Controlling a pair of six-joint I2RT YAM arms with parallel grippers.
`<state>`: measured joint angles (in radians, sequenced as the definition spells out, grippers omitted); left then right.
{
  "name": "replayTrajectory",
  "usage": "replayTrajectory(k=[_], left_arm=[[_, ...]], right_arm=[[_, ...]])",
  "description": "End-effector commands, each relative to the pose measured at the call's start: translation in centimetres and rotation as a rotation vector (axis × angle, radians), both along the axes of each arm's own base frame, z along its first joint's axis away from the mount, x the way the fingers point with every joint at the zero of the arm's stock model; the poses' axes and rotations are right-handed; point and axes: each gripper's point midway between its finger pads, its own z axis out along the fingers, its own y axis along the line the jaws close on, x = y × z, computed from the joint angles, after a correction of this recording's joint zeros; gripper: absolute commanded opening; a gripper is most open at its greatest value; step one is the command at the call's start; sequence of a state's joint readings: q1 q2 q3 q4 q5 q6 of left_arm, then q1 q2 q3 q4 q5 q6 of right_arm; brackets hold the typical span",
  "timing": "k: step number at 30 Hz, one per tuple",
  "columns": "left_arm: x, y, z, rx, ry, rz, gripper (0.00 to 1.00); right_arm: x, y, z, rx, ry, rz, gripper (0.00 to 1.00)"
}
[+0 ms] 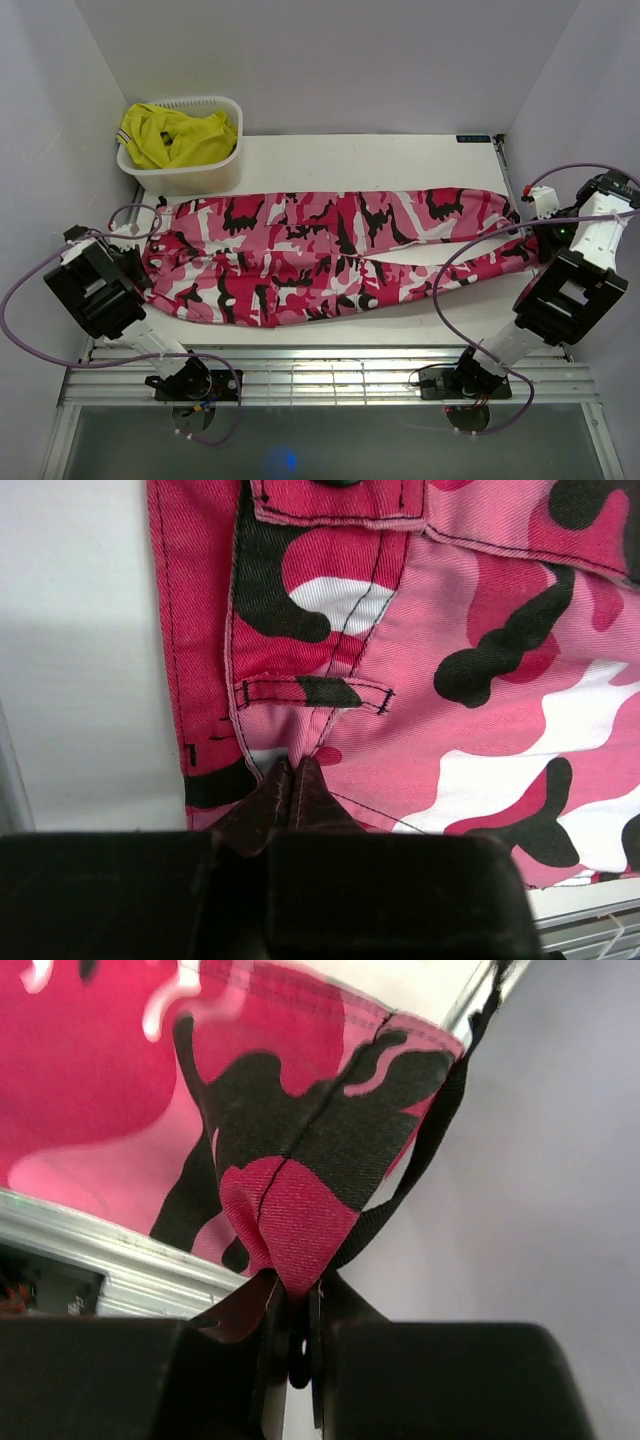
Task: Fold and stack the trousers
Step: Flatten the trousers out
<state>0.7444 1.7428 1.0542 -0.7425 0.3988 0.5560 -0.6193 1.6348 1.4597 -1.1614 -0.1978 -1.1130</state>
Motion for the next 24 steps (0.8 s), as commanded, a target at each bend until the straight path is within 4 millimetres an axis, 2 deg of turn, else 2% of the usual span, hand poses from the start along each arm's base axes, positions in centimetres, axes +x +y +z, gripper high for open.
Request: replayTrajectory(k=[1,4,6,8,9,10,11,12,13,15,16,18,20,22,23,24], left_arm=[[0.8,3.7,-1.6,0.13,0.036,0.011,0.0],[2.4,5.5,-0.4,0.189,-0.01,0.031,0.0],[3.7,6.2,0.6,0.195,-0.043,0.036,0.0],[4.4,5.8,1.1,0.15,-0.066,0.04,0.0],[4.8,5.7,1.7,0.131,-0.074,0.036,0.03],[5.0,5.5,2.1,0.123,-0.084,0.031,0.12],[5.1,5.3,2.4,0.116,-0.09,0.023,0.32],[5.1,4.4,3.4,0.086,-0.115,-0.003,0.42],[5.0,4.3,4.0,0.093,-0.123,-0.014,0.5],[4.5,3.9,5.3,0.114,-0.134,-0.051,0.7],[4.4,4.0,6.9,0.147,-0.159,-0.061,0.75],[4.0,4.0,8.4,0.185,-0.178,-0.084,0.77],[3.8,3.9,10.5,0.221,-0.209,-0.094,0.78],[3.2,2.5,11.0,0.187,-0.21,-0.129,0.77],[2.6,1.7,10.9,0.168,-0.208,-0.145,0.75],[2.0,1.0,10.5,0.145,-0.196,-0.169,0.74]], right_arm=[[-2.7,-2.4,2.2,-0.144,0.151,0.078,0.08],[-3.7,-3.8,0.7,-0.191,0.243,0.101,0.08],[-3.2,-3.9,-1.1,-0.177,0.273,0.107,0.08],[-2.3,-3.8,-3.7,-0.145,0.309,0.088,0.08],[-1.8,-3.3,-4.6,-0.127,0.316,0.092,0.14],[-1.5,-3.1,-5.4,-0.12,0.322,0.083,0.24],[-1.7,-2.6,-6.7,-0.093,0.35,0.072,0.37],[-1.9,-1.9,-7.3,-0.075,0.368,0.087,0.68],[-2.2,-1.6,-7.3,-0.076,0.369,0.086,0.92],[-2.9,-1.6,-7.4,-0.098,0.365,0.102,0.9],[-2.8,-1.8,-6.3,-0.134,0.328,0.109,0.9],[-1.8,-2.5,-4.9,-0.181,0.257,0.114,0.9],[-0.5,-2.3,-2.8,-0.192,0.166,0.112,0.91],[0.6,-0.4,-1.2,-0.121,0.087,0.126,0.98],[0.8,0.4,-1.0,-0.094,0.074,0.131,0.97],[0.5,2.3,-1.5,-0.032,0.084,0.15,0.87]])
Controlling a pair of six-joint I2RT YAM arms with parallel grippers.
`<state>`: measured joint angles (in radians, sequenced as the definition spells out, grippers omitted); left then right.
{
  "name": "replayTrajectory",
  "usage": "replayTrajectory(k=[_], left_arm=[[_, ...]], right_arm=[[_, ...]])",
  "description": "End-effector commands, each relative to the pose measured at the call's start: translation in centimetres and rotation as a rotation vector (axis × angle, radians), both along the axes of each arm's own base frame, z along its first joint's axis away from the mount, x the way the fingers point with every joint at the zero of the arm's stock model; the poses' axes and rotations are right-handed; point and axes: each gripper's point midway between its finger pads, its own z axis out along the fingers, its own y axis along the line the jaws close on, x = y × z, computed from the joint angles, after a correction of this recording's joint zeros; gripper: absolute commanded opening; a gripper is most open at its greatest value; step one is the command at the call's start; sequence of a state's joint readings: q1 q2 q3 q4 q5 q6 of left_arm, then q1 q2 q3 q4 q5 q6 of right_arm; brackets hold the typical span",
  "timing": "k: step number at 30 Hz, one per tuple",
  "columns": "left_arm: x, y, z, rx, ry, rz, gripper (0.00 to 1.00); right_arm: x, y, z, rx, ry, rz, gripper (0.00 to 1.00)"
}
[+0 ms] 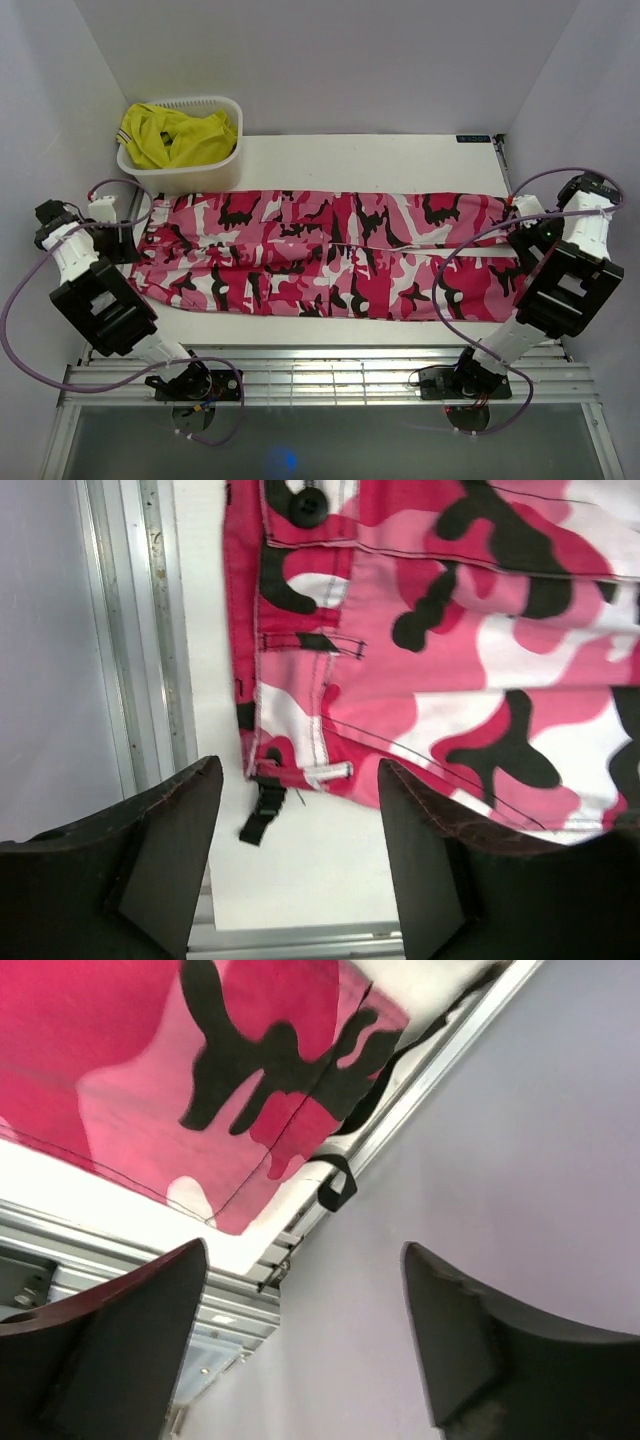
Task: Fold and stack the trousers
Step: Flatten the trousers out
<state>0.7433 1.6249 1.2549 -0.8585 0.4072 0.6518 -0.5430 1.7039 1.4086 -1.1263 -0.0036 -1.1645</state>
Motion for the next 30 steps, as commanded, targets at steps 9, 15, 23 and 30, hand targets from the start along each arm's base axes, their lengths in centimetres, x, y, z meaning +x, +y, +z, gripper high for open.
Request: replayTrajectory(k=[9,15,23,30], left_arm=[[-3.9,-3.2,-6.3,-0.09,0.131,-0.081,0.39],[-7.3,-1.5,-9.0,0.024,0.259,-0.059,0.22],[-14.0,-0.8,-6.8,0.085,0.326,-0.04,0.06],[-9.0,0.4,0.6,0.081,0.083,-0.066,0.52]], right_arm=[[-0.7,9.2,-5.4,0.192,0.003,0.049,0.63],[-5.2,8.5,-10.7,0.111,0.124,0.073,0.55],[-9.6,7.5,-9.8,0.016,0.197,0.202,0.51],[-4.7,8.7,-3.1,0.099,0.002,0.281,0.58]])
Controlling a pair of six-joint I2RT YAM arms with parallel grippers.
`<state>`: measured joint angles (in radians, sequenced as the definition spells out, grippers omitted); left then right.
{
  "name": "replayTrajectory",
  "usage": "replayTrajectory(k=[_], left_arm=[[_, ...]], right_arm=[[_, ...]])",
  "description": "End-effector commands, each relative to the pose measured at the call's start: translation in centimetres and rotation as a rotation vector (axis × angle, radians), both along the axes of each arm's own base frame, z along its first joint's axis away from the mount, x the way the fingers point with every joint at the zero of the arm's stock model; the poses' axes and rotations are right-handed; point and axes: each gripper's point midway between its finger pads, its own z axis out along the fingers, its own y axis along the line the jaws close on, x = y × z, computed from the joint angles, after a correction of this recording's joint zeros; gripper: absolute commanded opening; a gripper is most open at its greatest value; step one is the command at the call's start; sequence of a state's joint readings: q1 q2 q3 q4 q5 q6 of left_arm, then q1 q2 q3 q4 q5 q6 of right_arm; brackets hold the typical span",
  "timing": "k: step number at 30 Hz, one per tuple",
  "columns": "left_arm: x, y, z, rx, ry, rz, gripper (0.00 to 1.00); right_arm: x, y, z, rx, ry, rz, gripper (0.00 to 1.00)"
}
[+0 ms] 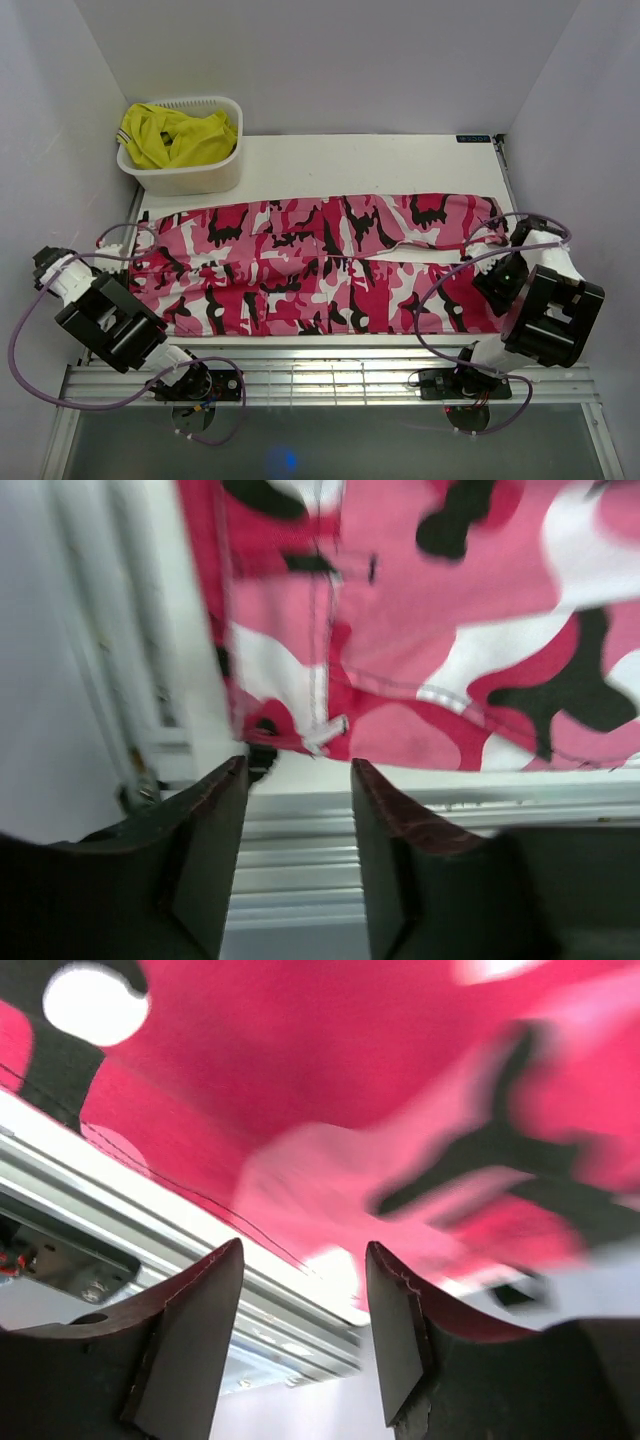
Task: Fold and stack the trousers
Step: Flatten the trousers out, then fold the trousers
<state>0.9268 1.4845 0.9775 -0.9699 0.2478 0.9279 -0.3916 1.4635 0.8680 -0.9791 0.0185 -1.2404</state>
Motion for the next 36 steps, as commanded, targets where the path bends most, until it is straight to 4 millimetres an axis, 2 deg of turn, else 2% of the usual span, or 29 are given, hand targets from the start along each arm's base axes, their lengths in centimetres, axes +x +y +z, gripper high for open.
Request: replayTrajectory(k=[1,2,3,4,5,6,7,8,9,10,11,12,16,17,18,19,20,21,22,25,26,28,29,32,35,36], left_arm=[[4.8,0.6,6.3,0.009,-0.224,-0.054,0.58],[6.1,-0.3,7.1,-0.049,-0.27,-0.058,0.62],[7.5,-0.3,7.9,-0.075,-0.294,-0.067,0.63],[8.9,-1.5,8.3,-0.114,-0.307,-0.08,0.63],[10.0,-2.1,8.5,-0.14,-0.327,-0.088,0.62],[11.2,-2.6,8.8,-0.154,-0.35,-0.102,0.62],[12.4,-4.0,8.6,-0.174,-0.357,-0.136,0.62],[14.0,-3.9,8.7,-0.162,-0.391,-0.109,0.62],[14.9,-4.4,8.6,-0.159,-0.408,-0.112,0.61],[15.8,-5.8,7.9,-0.174,-0.403,-0.13,0.61],[17.2,-5.6,7.9,-0.149,-0.438,-0.129,0.6],[17.9,-5.9,7.5,-0.162,-0.438,-0.096,0.58],[20.6,-8.4,4.8,-0.234,-0.392,-0.099,0.5],[21.2,-8.6,4.5,-0.243,-0.384,-0.096,0.49],[21.5,-9.0,3.3,-0.271,-0.352,-0.086,0.48],[21.9,-9.5,2.2,-0.278,-0.331,-0.089,0.46],[22.2,-9.7,2.2,-0.275,-0.334,-0.092,0.46],[22.3,-9.7,1.3,-0.276,-0.314,-0.087,0.46],[22.4,-10.1,0.7,-0.278,-0.298,-0.094,0.45],[22.1,-10.0,-1.5,-0.275,-0.239,-0.085,0.41],[21.8,-9.9,-2.1,-0.269,-0.215,-0.078,0.4],[21.2,-9.5,-3.5,-0.253,-0.168,-0.07,0.38],[21.0,-9.1,-4.0,-0.225,-0.154,-0.077,0.38],[20.7,-8.8,-4.6,-0.207,-0.145,-0.096,0.39],[20.3,-10.0,-4.0,-0.254,-0.148,-0.158,0.37],[20.0,-10.4,-3.9,-0.266,-0.149,-0.182,0.35]], right_arm=[[5.7,0.8,6.0,0.085,-0.181,0.015,0.59],[6.9,1.2,6.9,0.111,-0.205,0.001,0.59],[8.4,2.3,7.2,0.174,-0.221,-0.007,0.59],[9.7,2.8,7.9,0.195,-0.248,-0.024,0.59],[12.3,3.4,9.5,0.208,-0.313,-0.052,0.59],[13.6,4.2,10.1,0.248,-0.345,-0.064,0.59],[15.1,4.7,9.8,0.267,-0.35,-0.078,0.59],[17.5,5.6,10.6,0.278,-0.411,-0.102,0.59],[18.7,6.2,10.6,0.286,-0.429,-0.11,0.59],[19.9,6.7,9.6,0.291,-0.419,-0.119,0.59],[20.8,7.1,9.2,0.29,-0.425,-0.123,0.59],[22.7,7.9,8.4,0.286,-0.442,-0.126,0.59],[25.6,9.7,5.5,0.273,-0.409,-0.113,0.56],[25.9,10.2,4.8,0.264,-0.395,-0.105,0.55],[26.2,9.8,3.0,0.229,-0.366,-0.11,0.54],[26.8,9.1,2.3,0.181,-0.373,-0.114,0.54],[27.0,9.1,1.6,0.181,-0.37,-0.114,0.54],[27.1,8.1,0.9,0.13,-0.369,-0.117,0.54],[26.6,7.6,-0.7,0.1,-0.339,-0.109,0.53],[25.5,5.7,-2.4,0.011,-0.312,-0.049,0.52],[24.3,5.0,-3.5,-0.012,-0.29,-0.015,0.52],[23.3,3.4,-3.3,-0.084,-0.298,0.012,0.52],[22.5,2.4,-3.9,-0.108,-0.294,0.03,0.52],[21.6,0.3,-3.5,-0.147,-0.291,0.019,0.52],[20.6,-0.1,-3.0,-0.149,-0.277,0.054,0.51],[19.4,0.3,-2.6,-0.138,-0.26,0.099,0.51]])
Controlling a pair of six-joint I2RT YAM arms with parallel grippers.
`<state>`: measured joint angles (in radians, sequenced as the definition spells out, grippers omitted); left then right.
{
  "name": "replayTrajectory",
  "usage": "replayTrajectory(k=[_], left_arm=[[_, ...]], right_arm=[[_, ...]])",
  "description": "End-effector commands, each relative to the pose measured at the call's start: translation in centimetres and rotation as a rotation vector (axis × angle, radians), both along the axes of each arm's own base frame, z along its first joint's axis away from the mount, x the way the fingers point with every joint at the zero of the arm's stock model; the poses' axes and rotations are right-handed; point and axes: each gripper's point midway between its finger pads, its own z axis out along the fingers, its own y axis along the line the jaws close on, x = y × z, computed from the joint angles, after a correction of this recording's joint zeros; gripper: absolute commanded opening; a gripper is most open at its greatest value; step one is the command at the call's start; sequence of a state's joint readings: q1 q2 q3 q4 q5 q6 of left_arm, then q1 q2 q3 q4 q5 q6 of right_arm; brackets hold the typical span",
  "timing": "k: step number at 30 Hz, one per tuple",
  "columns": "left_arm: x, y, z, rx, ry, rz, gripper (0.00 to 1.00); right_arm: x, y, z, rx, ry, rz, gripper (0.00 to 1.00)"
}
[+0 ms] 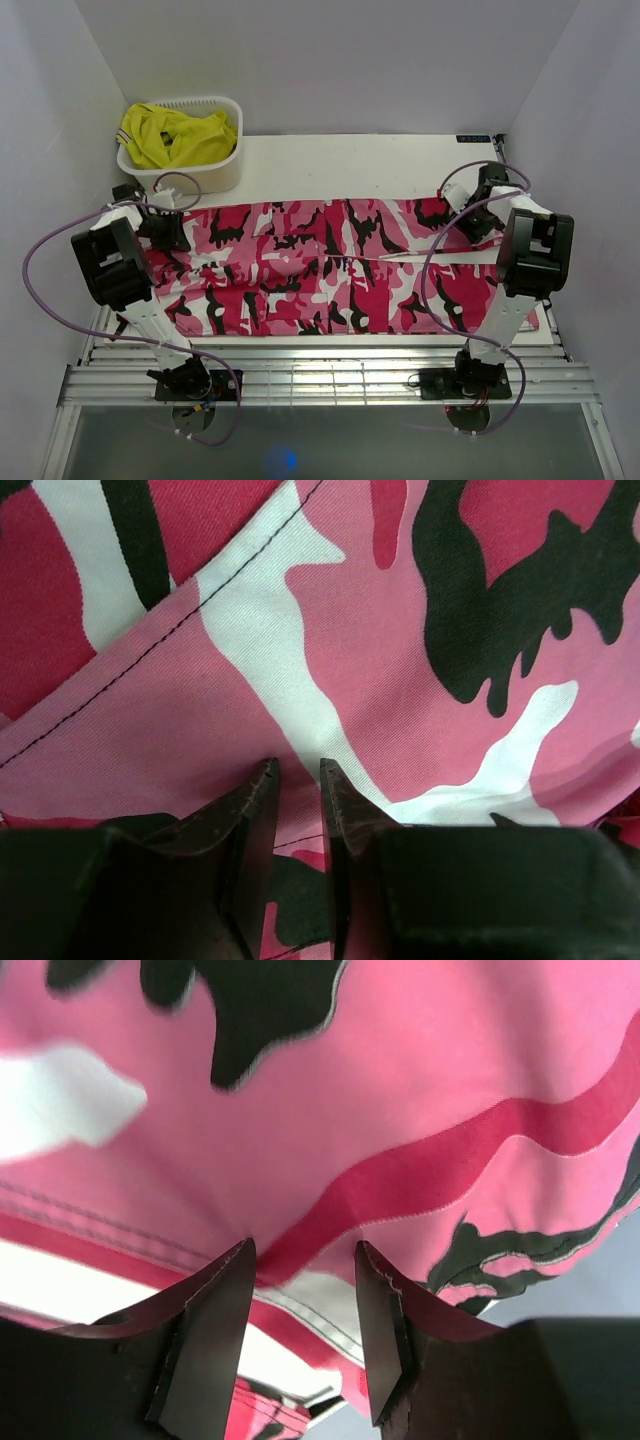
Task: Fold and stack the trousers
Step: Fold the trousers
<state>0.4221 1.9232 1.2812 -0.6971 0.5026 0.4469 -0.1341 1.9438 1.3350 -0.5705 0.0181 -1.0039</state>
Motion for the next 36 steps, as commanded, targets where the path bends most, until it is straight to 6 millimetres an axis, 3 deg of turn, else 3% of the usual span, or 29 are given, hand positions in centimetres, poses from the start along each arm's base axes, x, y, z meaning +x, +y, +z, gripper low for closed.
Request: replayTrajectory(k=[1,5,8,9,10,11,12,13,14,15,16,17,18,19,20,24,28,31,32,36], left_arm=[[-1.3,-0.2,-0.8,0.033,0.023,-0.088,0.34],[-2.9,0.0,0.0,0.075,0.043,-0.183,0.31],[-2.4,0.3,2.0,0.086,0.019,-0.237,0.34],[-2.0,0.5,2.6,0.091,0.005,-0.236,0.37],[-1.4,0.6,3.3,0.092,-0.011,-0.234,0.4],[-1.0,0.3,4.2,0.072,-0.024,-0.237,0.47],[0.7,0.8,5.9,0.089,-0.077,-0.23,0.51],[1.5,1.0,6.6,0.087,-0.097,-0.216,0.54],[2.3,0.9,7.6,0.077,-0.127,-0.215,0.61],[3.8,1.4,9.3,0.097,-0.177,-0.215,0.65],[4.5,1.7,9.4,0.095,-0.184,-0.219,0.67],[4.8,1.7,9.8,0.094,-0.189,-0.238,0.73],[6.0,2.2,11.0,0.115,-0.226,-0.246,0.95],[6.3,2.6,10.5,0.11,-0.216,-0.24,0.96],[6.7,2.9,10.7,0.105,-0.226,-0.241,0.97],[8.5,3.7,12.1,0.02,-0.301,-0.191,0.98],[9.7,6.3,12.5,-0.017,-0.379,-0.107,0.96],[10.4,8.7,11.6,0.033,-0.395,-0.055,0.91],[10.7,9.4,11.4,0.052,-0.395,-0.04,0.9],[11.4,10.1,9.7,0.057,-0.383,-0.041,0.88]], right_arm=[[-4.6,-1.8,-1.0,-0.081,0.129,0.086,0.51],[-6.2,-1.5,0.9,-0.083,0.143,0.181,0.52],[-5.2,-1.6,3.4,-0.064,0.121,0.192,0.53],[-4.3,-1.6,3.9,-0.046,0.102,0.187,0.56],[-1.9,-1.9,6.0,-0.043,0.029,0.162,0.57],[-0.6,-1.8,6.8,-0.022,-0.006,0.15,0.58],[0.6,-1.7,6.5,-0.003,-0.011,0.139,0.61],[3.0,-2.1,8.7,-0.012,-0.081,0.128,0.64],[3.8,-2.0,9.1,-0.001,-0.088,0.119,0.66],[4.7,-2.1,7.9,0.016,-0.063,0.116,0.74],[5.6,-2.2,8.2,0.018,-0.069,0.116,0.79],[7.2,-2.5,10.0,0.005,-0.101,0.131,0.83],[8.0,-2.8,8.6,0.001,-0.078,0.137,0.91],[8.8,-3.1,8.7,-0.012,-0.088,0.146,0.94],[9.7,-3.4,9.2,-0.032,-0.111,0.162,0.96],[11.4,-3.4,6.8,-0.051,-0.117,0.284,0.98],[12.1,-2.2,4.7,-0.006,-0.122,0.35,0.98],[11.6,-1.2,2.2,0.051,-0.075,0.367,1.0],[11.2,-0.7,1.4,0.067,-0.055,0.376,0.94],[9.0,-0.1,-1.2,0.094,0.013,0.416,0.85]])
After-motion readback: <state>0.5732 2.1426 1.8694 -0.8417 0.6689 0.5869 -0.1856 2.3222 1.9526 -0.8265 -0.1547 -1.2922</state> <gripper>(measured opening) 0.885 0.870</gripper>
